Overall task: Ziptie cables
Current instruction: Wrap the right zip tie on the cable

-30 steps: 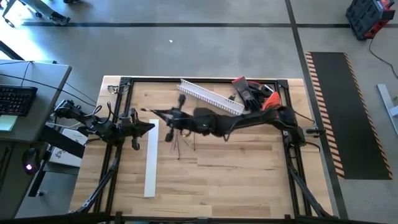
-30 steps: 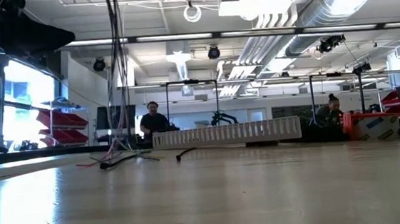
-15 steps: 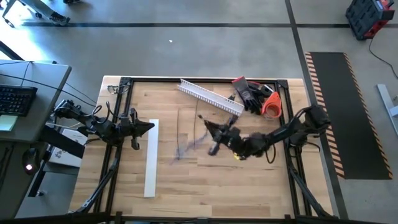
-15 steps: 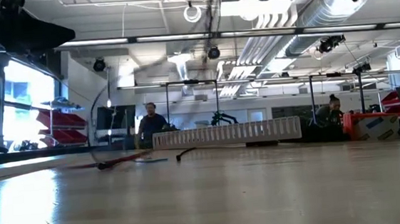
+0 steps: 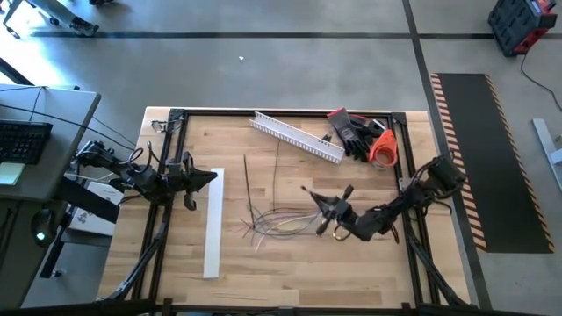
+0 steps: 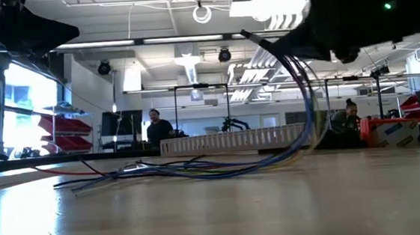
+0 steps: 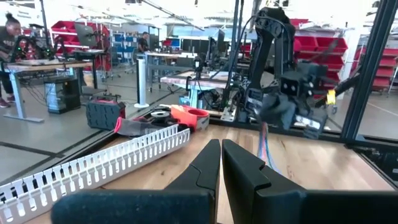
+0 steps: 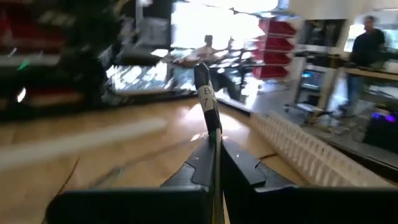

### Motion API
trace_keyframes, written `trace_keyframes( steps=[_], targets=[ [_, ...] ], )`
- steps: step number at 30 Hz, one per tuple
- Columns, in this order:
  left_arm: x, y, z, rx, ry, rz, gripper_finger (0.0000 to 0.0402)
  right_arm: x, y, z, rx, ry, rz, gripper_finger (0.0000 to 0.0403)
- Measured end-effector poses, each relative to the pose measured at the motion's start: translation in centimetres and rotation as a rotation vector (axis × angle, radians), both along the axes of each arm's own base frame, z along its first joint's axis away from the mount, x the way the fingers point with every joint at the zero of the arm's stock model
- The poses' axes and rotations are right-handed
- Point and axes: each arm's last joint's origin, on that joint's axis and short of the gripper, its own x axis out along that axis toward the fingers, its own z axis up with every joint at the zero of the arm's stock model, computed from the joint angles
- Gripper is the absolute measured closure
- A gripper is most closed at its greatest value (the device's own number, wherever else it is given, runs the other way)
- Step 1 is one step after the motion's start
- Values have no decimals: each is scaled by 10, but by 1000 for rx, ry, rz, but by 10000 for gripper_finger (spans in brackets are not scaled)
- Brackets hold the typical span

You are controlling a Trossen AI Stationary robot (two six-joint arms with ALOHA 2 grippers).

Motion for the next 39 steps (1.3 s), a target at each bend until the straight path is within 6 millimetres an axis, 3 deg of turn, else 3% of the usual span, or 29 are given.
trace_keyframes(
  steps=[4,10,17,21,27,32,35,39],
  targets=[
    [0,0,0,-11,-3,-1,401,-10,10,-13,-45,95,19,403],
    [0,0,0,-18,-4,-1,401,-32,18,-22,-71,103,-121,383],
    [0,0,0,-17,-3,-2,401,-51,34,-24,-33,30,-164,278],
    [0,0,0,-18,-2,-3,401,-63,47,-23,-108,73,-135,211],
    [0,0,0,-25,-4,-4,401,-70,53,6,-110,71,-102,148],
    [0,0,0,-25,-4,-4,401,-74,46,43,-149,103,-107,140],
    [0,0,0,-25,-3,-4,401,-72,33,62,-76,48,-146,140],
    [0,0,0,-25,-4,-4,401,-56,17,65,-34,-27,-65,140]
  ],
)
